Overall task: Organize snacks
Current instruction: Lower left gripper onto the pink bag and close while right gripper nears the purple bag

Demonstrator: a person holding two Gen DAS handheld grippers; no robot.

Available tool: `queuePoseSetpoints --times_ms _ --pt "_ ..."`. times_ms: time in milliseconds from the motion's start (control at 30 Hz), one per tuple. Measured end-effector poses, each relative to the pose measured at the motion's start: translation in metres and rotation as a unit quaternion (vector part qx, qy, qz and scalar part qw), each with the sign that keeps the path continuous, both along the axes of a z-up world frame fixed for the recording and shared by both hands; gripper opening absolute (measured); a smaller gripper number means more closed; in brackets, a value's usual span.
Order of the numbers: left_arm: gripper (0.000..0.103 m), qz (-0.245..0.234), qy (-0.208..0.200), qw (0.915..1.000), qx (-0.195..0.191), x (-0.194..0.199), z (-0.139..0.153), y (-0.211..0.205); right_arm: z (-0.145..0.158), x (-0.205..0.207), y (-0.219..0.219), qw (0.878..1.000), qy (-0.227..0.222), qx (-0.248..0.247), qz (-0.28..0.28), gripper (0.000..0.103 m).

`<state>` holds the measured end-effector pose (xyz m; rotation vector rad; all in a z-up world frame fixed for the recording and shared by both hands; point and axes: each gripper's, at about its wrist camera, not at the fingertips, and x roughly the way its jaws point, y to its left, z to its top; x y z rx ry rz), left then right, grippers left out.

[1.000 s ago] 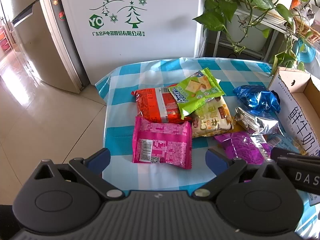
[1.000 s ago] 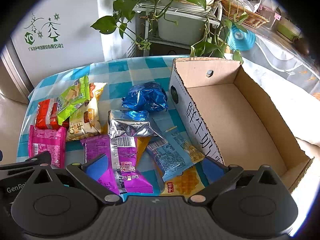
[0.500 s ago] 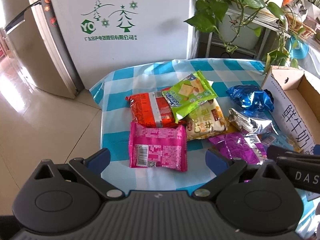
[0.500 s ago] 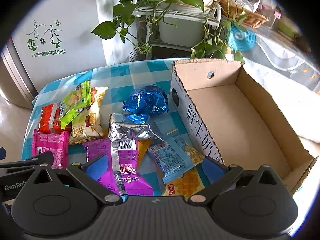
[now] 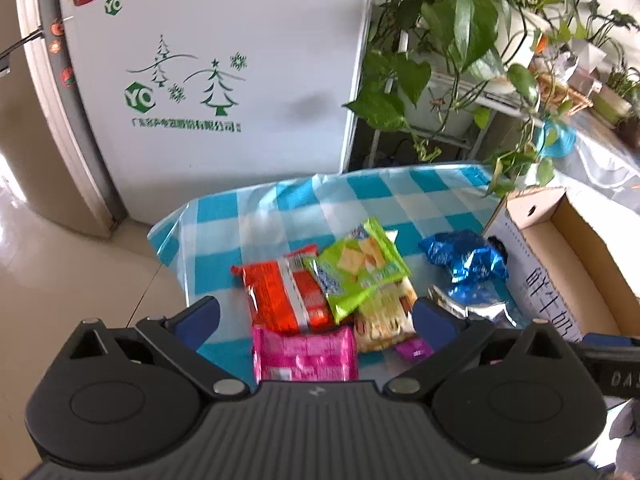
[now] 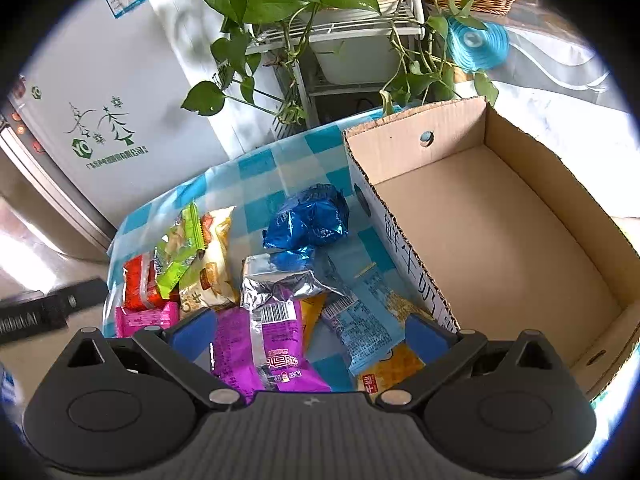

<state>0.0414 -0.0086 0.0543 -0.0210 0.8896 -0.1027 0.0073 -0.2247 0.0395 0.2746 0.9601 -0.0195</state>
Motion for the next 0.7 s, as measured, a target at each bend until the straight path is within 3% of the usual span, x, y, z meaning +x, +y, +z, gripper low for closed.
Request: queuePoseSetpoints --times_ms 133,333,700 --pt "0.102 0.018 0.017 0.9997 -0.009 0.009 -0.008 0.015 0.001 -0.003 -0.004 1.000 -0.006 0.016 0.009 0.103" --pt "0.102 0.043 0.068 0.9942 -0.071 0.014 -0.033 0.030 0.000 -0.004 -0.006 0.999 -0.004 0.036 0.026 0.103" --pt "0.102 0.030 0.121 0.9910 -0.050 0.026 -0.071 0.024 -0.018 0.000 0.007 0.998 0.030 0.041 0.048 0.101"
